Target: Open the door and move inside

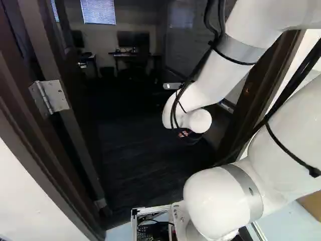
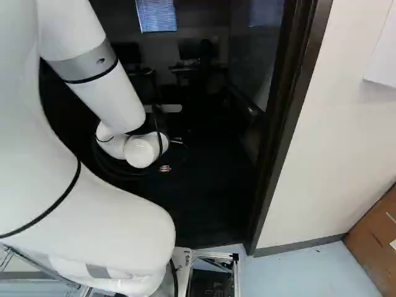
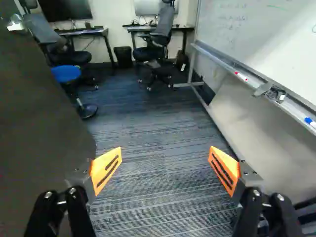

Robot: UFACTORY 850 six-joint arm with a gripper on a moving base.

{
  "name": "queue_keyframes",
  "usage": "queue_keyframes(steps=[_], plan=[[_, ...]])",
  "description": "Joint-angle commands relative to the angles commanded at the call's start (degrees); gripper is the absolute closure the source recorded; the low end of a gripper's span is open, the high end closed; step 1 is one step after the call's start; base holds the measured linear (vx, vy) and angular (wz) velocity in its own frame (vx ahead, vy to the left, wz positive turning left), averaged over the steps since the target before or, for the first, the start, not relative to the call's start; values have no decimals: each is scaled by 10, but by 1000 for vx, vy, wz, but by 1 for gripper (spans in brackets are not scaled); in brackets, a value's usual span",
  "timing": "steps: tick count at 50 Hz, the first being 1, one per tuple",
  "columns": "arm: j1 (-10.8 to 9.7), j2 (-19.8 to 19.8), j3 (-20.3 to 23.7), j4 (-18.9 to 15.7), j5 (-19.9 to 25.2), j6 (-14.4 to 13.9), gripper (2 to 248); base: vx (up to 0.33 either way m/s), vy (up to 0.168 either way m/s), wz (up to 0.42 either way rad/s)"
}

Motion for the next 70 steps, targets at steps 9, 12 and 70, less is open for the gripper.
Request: queue_keyframes(steps=[9, 12, 70], plan=[[-18, 16, 24, -10, 16, 0, 3, 0, 0, 0], [-24, 21, 31, -13, 20, 0, 3, 0, 0, 0], [-51, 44, 67, -28, 44, 0, 3, 0, 0, 0]])
